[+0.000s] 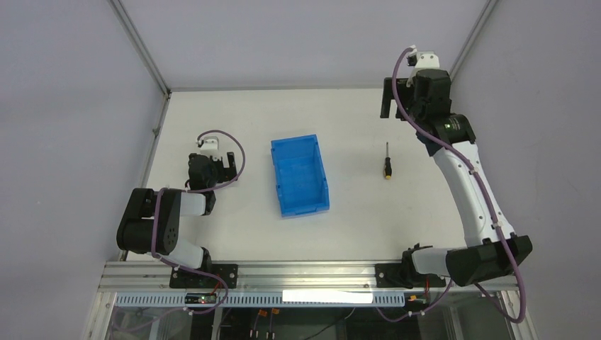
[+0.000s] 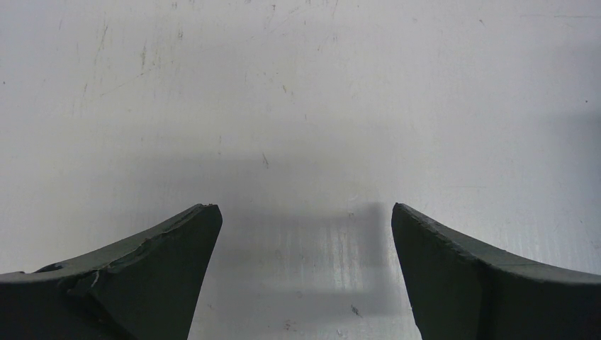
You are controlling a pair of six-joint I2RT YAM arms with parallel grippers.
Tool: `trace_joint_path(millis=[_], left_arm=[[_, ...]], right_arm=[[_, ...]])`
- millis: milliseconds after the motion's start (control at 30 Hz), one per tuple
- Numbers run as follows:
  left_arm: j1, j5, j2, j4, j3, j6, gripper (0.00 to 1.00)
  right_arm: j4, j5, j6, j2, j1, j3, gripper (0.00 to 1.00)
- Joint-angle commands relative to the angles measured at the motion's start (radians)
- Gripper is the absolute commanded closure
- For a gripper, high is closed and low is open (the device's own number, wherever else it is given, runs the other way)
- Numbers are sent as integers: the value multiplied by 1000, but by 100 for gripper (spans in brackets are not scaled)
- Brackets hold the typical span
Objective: Put the screwdriver in the bin
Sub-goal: Pick up the screwdriver from the center of the board.
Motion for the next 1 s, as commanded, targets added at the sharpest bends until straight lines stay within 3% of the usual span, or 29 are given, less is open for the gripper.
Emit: trace_joint_path(millis=[0, 633, 967], left_arm=[[12, 0, -9, 28, 18, -7, 0], [14, 0, -9, 27, 18, -7, 0], [13, 0, -9, 27, 18, -7, 0]], right_arm=[[17, -14, 33, 61, -40, -54, 1], [202, -161, 84, 354, -155, -361, 1], [264, -197, 96, 440, -179, -455, 8]])
